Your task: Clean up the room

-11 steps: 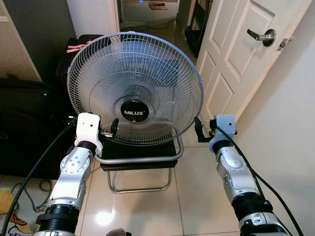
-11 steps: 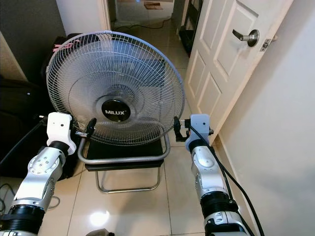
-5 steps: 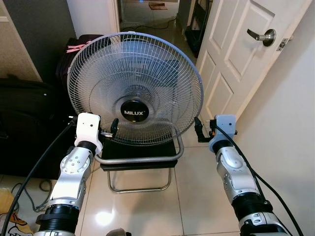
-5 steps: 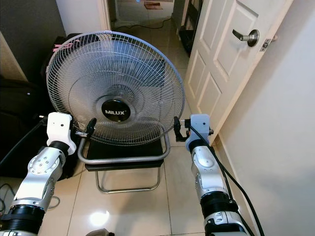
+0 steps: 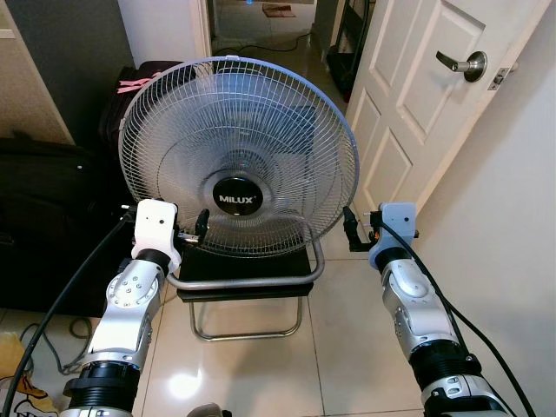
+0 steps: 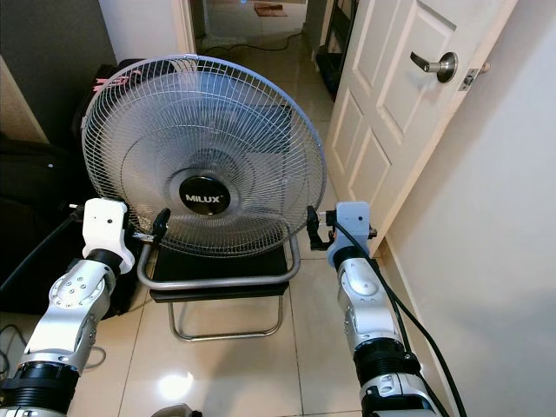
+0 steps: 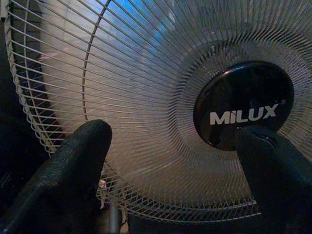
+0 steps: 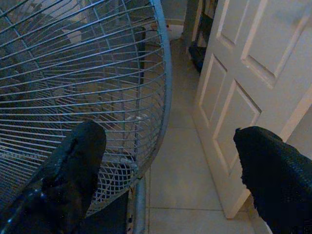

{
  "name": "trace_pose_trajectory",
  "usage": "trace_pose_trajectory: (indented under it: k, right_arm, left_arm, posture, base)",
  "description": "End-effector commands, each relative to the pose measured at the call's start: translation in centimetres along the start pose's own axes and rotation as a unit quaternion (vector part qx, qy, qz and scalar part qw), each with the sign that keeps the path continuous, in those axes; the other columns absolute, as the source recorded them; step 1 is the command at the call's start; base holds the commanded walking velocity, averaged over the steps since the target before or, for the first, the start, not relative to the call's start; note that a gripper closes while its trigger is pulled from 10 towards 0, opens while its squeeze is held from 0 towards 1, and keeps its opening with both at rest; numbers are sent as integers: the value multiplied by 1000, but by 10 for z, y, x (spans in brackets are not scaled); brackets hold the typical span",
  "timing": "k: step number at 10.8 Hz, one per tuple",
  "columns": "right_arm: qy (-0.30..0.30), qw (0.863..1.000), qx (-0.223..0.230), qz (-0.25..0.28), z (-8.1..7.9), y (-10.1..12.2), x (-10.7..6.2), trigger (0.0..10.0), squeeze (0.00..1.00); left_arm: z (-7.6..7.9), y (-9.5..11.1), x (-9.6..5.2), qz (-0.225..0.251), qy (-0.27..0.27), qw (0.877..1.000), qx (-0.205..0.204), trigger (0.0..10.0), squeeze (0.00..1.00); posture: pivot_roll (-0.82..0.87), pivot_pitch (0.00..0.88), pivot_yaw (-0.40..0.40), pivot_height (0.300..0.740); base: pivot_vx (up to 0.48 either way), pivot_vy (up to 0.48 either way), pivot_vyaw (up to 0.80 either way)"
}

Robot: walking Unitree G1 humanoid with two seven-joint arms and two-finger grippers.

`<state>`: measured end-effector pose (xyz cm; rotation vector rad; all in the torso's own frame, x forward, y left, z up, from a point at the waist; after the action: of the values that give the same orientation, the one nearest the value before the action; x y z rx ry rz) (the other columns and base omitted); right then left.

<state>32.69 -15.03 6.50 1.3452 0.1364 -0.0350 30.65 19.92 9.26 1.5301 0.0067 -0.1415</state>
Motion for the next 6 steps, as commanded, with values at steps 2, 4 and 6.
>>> trace_pose_trajectory:
  k: [2, 4, 6]
  right_arm:
    - [29, 992, 57, -105, 4, -58, -37, 10000, 0]
    - [28, 992, 52, -108, 7, -61, -41, 10000, 0]
    - [43, 993, 51, -97, 5, -55, -40, 10000, 1000]
  left_arm:
    - [-10, -34, -21, -92, 61, 993, -39, 10000, 0]
    - [-15, -35, -27, -91, 72, 993, -35, 10000, 0]
    - [-16, -26, -26, -79, 62, 995, -28, 10000, 0]
  posture:
    - [-46, 0, -35, 740]
    - [-40, 0, -40, 740]
    - [-36, 0, -33, 740]
  base:
    - [0, 0, 0]
    - [0, 0, 0]
    - [0, 0, 0]
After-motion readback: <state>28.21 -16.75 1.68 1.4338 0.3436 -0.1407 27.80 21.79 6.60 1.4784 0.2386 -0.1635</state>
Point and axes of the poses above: a point about 5 cm out from each wrist's last joint towards the gripper, its own x axis pointing out of the wrist towards the gripper, its own y axis along the axis of the wrist's last joint, z = x × y, the point moved 1 cm from there along x, pointing out of the wrist towards the gripper, and after that the axes turned 12 degrees about -x, right-handed, at the moved point
